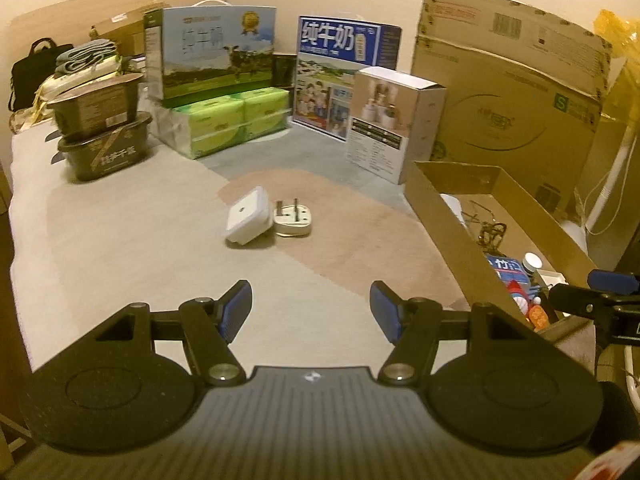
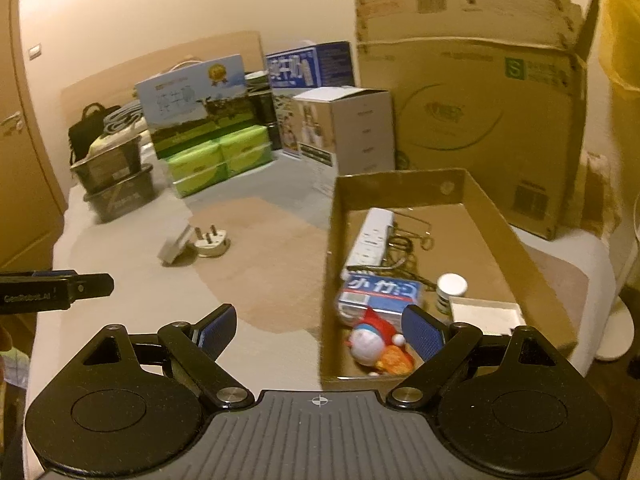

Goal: Organize rigid objects
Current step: 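Move both grippers back from the box toward the night light and plug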

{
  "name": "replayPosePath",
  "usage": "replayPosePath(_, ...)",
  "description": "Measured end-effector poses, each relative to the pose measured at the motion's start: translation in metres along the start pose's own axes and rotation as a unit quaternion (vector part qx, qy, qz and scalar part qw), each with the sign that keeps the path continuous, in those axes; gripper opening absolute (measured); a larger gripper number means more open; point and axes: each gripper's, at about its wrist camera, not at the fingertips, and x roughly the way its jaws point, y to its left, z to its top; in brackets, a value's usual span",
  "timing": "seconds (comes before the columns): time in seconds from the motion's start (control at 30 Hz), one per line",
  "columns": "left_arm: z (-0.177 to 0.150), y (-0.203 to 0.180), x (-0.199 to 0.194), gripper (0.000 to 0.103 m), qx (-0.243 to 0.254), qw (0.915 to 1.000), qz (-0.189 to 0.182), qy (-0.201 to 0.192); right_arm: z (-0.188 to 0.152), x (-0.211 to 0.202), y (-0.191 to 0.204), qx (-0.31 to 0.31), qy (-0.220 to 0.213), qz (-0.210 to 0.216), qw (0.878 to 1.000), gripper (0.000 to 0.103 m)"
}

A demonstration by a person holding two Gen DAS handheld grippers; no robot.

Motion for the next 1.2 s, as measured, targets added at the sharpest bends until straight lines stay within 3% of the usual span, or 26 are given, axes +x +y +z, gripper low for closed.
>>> replayPosePath(0.73, -0.002, 0.045, 0.006, 0.064, -0.030, 0.9995, 0.010, 0.004, 0.008, 0.029, 0.051, -0.039, 0.005, 0.032, 0.999, 0.089)
replayPosePath(1.2, 0.020, 0.085, 0.068, 0.069, -0.047, 0.9987, -0.002, 0.019, 0.021, 0.102, 0.076, -0.053, 0.007, 0.037, 0.998, 0.089)
